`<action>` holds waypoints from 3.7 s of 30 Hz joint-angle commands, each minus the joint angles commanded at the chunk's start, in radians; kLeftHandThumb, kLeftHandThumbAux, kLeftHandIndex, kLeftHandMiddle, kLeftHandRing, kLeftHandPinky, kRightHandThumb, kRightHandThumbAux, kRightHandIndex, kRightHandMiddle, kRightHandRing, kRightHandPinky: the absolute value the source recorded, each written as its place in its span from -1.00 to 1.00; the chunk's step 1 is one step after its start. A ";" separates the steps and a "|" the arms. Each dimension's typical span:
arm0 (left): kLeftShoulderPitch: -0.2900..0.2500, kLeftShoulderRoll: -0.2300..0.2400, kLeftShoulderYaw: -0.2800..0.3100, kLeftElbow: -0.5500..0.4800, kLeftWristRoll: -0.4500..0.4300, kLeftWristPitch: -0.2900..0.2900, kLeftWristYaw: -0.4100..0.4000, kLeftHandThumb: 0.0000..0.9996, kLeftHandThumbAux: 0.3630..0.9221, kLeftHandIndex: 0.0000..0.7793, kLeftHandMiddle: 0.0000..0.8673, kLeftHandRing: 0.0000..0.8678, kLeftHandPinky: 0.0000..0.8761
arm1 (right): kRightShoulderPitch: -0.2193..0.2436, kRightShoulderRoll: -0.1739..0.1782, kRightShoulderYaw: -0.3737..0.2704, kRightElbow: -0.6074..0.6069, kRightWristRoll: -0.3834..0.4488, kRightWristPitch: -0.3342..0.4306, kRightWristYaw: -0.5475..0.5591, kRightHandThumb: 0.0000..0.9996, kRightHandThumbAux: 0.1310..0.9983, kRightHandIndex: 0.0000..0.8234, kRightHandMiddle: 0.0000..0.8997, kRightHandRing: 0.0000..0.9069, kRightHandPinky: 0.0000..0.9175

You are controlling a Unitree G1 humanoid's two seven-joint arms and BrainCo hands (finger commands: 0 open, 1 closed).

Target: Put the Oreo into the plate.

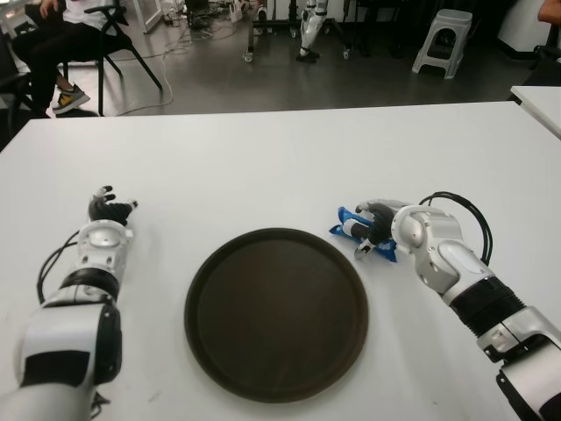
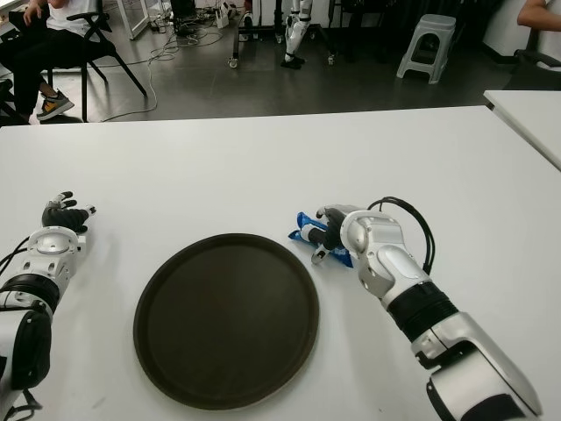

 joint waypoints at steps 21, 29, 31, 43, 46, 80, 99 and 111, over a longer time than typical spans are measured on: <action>0.001 -0.001 0.001 -0.001 -0.002 -0.004 -0.001 -0.45 0.48 -0.77 -0.68 -0.61 -0.59 | -0.022 0.024 -0.009 0.049 0.010 -0.016 -0.047 -1.00 0.41 -0.89 -0.79 -0.86 -1.00; 0.002 -0.002 0.001 -0.002 -0.001 -0.005 0.000 -0.47 0.49 -0.78 -0.68 -0.61 -0.59 | -0.036 0.042 0.002 0.076 -0.020 0.003 -0.098 -1.00 0.38 -0.85 -0.77 -0.82 -1.00; 0.002 -0.002 0.000 -0.002 -0.001 -0.005 0.001 -0.47 0.48 -0.78 -0.68 -0.61 -0.59 | -0.037 0.049 0.006 0.083 -0.031 0.015 -0.122 -1.00 0.40 -0.84 -0.76 -0.81 -1.00; 0.001 0.000 0.003 0.000 -0.003 -0.001 -0.002 -0.48 0.47 -0.77 -0.68 -0.62 -0.62 | -0.035 0.109 -0.017 0.142 -0.031 0.072 -0.279 -1.00 0.60 -0.60 -0.59 -0.52 -0.44; 0.002 0.000 0.002 0.000 -0.002 -0.003 -0.001 -0.44 0.48 -0.76 -0.66 -0.61 -0.58 | -0.026 0.114 -0.032 0.143 -0.019 0.060 -0.322 -1.00 0.67 -0.45 -0.41 -0.31 -0.19; 0.002 0.003 -0.005 0.001 0.005 0.002 0.001 -0.44 0.48 -0.75 -0.66 -0.59 -0.57 | -0.036 0.127 -0.075 0.290 0.036 -0.100 -0.503 -0.98 0.91 0.09 0.37 0.38 0.36; 0.001 0.002 0.001 0.000 -0.002 0.000 -0.002 -0.45 0.49 -0.82 -0.72 -0.66 -0.67 | -0.052 0.127 -0.065 0.257 0.032 -0.016 -0.397 -1.00 0.79 -0.30 -0.37 -0.30 -0.18; 0.002 0.003 -0.006 -0.001 0.005 -0.001 0.006 -0.45 0.43 -0.80 -0.70 -0.63 -0.63 | -0.052 0.134 -0.064 0.235 0.032 0.041 -0.372 -1.00 0.72 -0.36 -0.45 -0.37 -0.27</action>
